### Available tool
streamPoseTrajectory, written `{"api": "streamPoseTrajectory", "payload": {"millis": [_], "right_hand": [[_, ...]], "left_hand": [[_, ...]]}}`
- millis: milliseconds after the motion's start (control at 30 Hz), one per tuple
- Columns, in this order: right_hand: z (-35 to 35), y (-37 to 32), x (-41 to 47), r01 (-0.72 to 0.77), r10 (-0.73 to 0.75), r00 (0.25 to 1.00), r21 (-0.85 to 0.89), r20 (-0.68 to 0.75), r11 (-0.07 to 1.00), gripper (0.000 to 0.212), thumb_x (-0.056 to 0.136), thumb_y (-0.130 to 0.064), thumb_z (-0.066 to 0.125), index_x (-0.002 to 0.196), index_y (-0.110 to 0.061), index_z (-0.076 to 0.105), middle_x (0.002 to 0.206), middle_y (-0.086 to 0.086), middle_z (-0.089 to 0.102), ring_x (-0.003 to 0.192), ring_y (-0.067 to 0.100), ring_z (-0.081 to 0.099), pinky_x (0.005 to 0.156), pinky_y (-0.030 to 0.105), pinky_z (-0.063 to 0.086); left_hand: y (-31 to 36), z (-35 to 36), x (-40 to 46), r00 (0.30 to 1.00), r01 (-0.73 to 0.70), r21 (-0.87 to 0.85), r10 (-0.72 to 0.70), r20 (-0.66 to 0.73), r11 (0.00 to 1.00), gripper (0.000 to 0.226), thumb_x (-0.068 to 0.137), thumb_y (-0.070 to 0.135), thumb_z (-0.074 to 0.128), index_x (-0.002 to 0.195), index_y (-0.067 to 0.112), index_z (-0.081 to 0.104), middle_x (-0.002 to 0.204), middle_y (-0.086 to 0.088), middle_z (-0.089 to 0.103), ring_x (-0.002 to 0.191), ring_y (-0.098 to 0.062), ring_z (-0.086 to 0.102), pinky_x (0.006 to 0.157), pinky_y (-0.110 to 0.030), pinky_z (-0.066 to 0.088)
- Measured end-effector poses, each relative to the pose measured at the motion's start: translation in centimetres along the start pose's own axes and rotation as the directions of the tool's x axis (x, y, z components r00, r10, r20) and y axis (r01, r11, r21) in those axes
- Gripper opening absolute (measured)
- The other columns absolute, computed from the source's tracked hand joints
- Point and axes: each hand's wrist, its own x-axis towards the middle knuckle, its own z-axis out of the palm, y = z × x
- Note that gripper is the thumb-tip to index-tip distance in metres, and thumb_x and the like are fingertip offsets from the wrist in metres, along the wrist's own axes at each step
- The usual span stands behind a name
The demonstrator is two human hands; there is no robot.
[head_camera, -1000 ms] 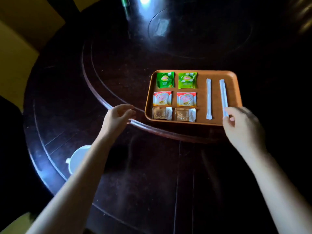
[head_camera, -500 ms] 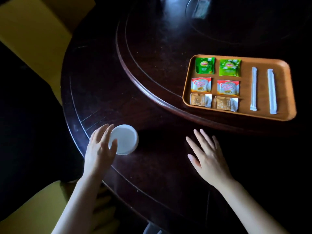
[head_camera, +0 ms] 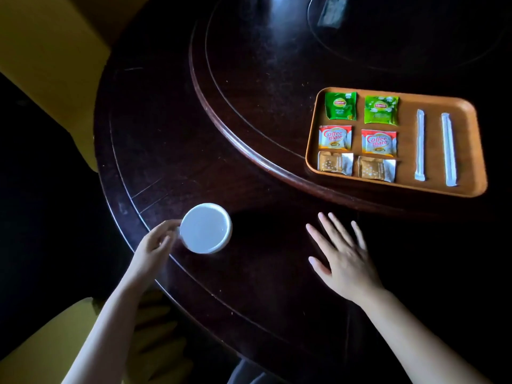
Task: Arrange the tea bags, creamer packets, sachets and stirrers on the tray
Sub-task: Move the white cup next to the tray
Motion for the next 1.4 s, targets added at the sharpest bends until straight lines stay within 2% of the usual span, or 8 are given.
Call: {"api": "streamPoseTrajectory", "payload": {"millis": [200, 333, 433, 667, 767, 867, 967, 1400], "right_hand": [[-0.2, -0.1, 2.2, 0.064, -0.062, 0.997, -0.033, 0.036, 0.997, 0.069, 0.084, -0.057, 0.034, 0.146, -0.029, 0.023, 0.156, 0.008, 0.023, 0.144, 0.023, 0.016, 0.112, 0.053, 0.008], [-0.1, -0.9, 3.8, 0.059, -0.058, 0.997, -0.017, 0.050, 0.998, 0.070, 0.083, -0.060, 0.033, 0.146, -0.031, 0.022, 0.157, 0.006, 0.021, 0.145, 0.023, 0.013, 0.112, 0.053, 0.006], [0.0, -0.9, 3.8, 0.051, -0.052, 0.998, 0.010, 0.034, 0.999, 0.071, 0.082, -0.060, 0.036, 0.146, -0.033, 0.023, 0.157, 0.004, 0.020, 0.145, 0.021, 0.012, 0.112, 0.053, 0.006], [-0.4, -1.1, 4.0, 0.028, -0.029, 0.998, 0.027, 0.049, 0.999, 0.071, 0.079, -0.061, 0.040, 0.144, -0.035, 0.028, 0.156, 0.003, 0.024, 0.144, 0.021, 0.017, 0.112, 0.053, 0.009], [-0.5, -1.0, 4.1, 0.021, -0.023, 0.999, 0.038, 0.049, 0.999, 0.071, 0.078, -0.061, 0.043, 0.143, -0.036, 0.030, 0.155, 0.003, 0.027, 0.143, 0.021, 0.021, 0.112, 0.052, 0.010], [-0.5, -1.1, 4.0, 0.019, -0.021, 0.999, 0.044, 0.044, 0.999, 0.072, 0.077, -0.061, 0.044, 0.143, -0.035, 0.029, 0.155, 0.003, 0.027, 0.144, 0.020, 0.019, 0.112, 0.051, 0.010], [-0.5, -1.1, 4.1, 0.018, -0.020, 0.999, 0.062, 0.037, 0.998, 0.072, 0.077, -0.060, 0.045, 0.143, -0.035, 0.030, 0.155, 0.002, 0.026, 0.143, 0.020, 0.018, 0.112, 0.052, 0.010], [-0.7, -1.0, 4.1, 0.018, -0.021, 0.999, 0.111, 0.028, 0.994, 0.073, 0.074, -0.059, 0.050, 0.141, -0.036, 0.033, 0.154, 0.003, 0.028, 0.143, 0.019, 0.017, 0.111, 0.051, 0.010]], "left_hand": [[-1.1, -0.2, -0.4, 0.992, 0.095, -0.246, -0.070, 0.107, 0.965, 0.012, 0.089, 0.021, 0.055, 0.092, 0.013, 0.063, 0.070, -0.003, 0.066, 0.072, -0.018, 0.056, 0.054, -0.013, 0.044], [-1.4, 0.0, -0.4, 0.987, 0.144, -0.360, -0.111, 0.113, 0.922, 0.049, 0.066, 0.059, 0.070, 0.086, 0.015, 0.063, 0.069, 0.007, 0.065, 0.067, -0.009, 0.055, 0.056, -0.014, 0.048], [-1.8, 0.6, -0.1, 0.990, 0.140, -0.454, -0.109, 0.094, 0.880, 0.060, 0.052, 0.066, 0.076, 0.082, 0.016, 0.063, 0.068, 0.006, 0.065, 0.065, -0.006, 0.058, 0.061, -0.014, 0.052], [3.1, 1.6, 4.0, 0.993, 0.053, -0.512, 0.009, 0.119, 0.858, 0.048, 0.063, 0.054, 0.073, 0.083, 0.014, 0.058, 0.067, 0.010, 0.066, 0.066, 0.000, 0.061, 0.063, -0.012, 0.052], [6.4, 2.1, 7.7, 0.984, 0.009, -0.500, 0.082, 0.160, 0.866, 0.013, 0.087, 0.023, 0.053, 0.081, 0.011, 0.052, 0.056, 0.012, 0.062, 0.053, 0.002, 0.057, 0.051, -0.007, 0.046], [8.9, 2.4, 11.8, 0.971, -0.006, -0.499, 0.125, 0.206, 0.867, 0.020, 0.096, 0.007, 0.037, 0.082, 0.012, 0.051, 0.057, 0.010, 0.061, 0.058, 0.000, 0.057, 0.061, -0.014, 0.053], [10.8, 3.0, 15.7, 0.947, 0.009, -0.524, 0.161, 0.278, 0.852, 0.023, 0.097, 0.009, 0.037, 0.081, 0.014, 0.052, 0.061, 0.009, 0.059, 0.063, -0.003, 0.057, 0.068, -0.020, 0.055], [15.1, 8.6, 23.8, 0.894, 0.010, -0.439, 0.188, 0.406, 0.899, 0.023, 0.098, 0.011, 0.040, 0.078, 0.015, 0.052, 0.074, -0.002, 0.055, 0.061, -0.007, 0.056, 0.065, -0.020, 0.051]]}}
